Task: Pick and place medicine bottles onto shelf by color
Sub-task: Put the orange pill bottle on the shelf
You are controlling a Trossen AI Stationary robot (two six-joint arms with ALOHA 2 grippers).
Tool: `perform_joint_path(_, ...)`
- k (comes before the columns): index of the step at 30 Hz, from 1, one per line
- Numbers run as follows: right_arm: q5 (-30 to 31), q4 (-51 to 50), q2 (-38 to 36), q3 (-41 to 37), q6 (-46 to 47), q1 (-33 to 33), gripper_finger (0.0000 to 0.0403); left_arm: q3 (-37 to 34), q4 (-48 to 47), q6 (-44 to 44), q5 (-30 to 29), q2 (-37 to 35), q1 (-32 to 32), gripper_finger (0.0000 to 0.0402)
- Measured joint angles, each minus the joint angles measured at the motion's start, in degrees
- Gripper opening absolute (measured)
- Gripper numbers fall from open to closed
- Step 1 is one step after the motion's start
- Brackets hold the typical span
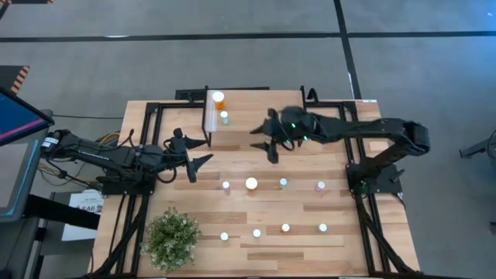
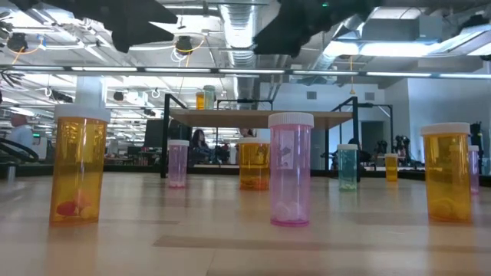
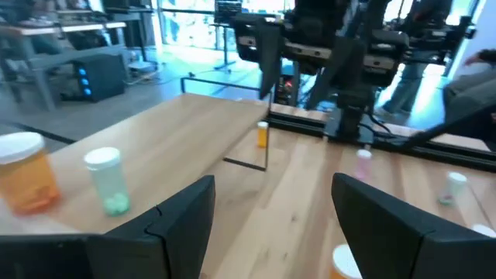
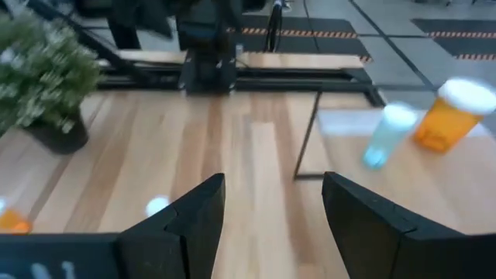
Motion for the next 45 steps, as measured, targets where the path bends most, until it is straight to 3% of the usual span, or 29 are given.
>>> perform_joint_path(9, 2.49, 10.86, -7.73, -16.02, 5.76, 9.68, 0.0239, 0.00, 0.13, 0.09, 1.22, 0.63, 0.00, 0.0247)
perform_joint_path(16, 6.81, 16.11, -7.58, -22.10, 6.68, 16.50, 0.0239, 0.00, 0.16, 0.11, 1.22, 0.63, 0.00, 0.0247)
perform_joint_path(29, 10.31, 16.47, 1.36, -23.18, 10.14, 18.57, 0.0239, 0.00, 0.59, -1.13, 1.48, 1.75, 0.00, 0.0247)
perform_joint_path(45, 11.47, 18.57, 2.23, -21.10, 10.23, 18.22, 0.0239, 0.00, 1.50, -1.25, 1.44, 1.75, 0.00, 0.0247)
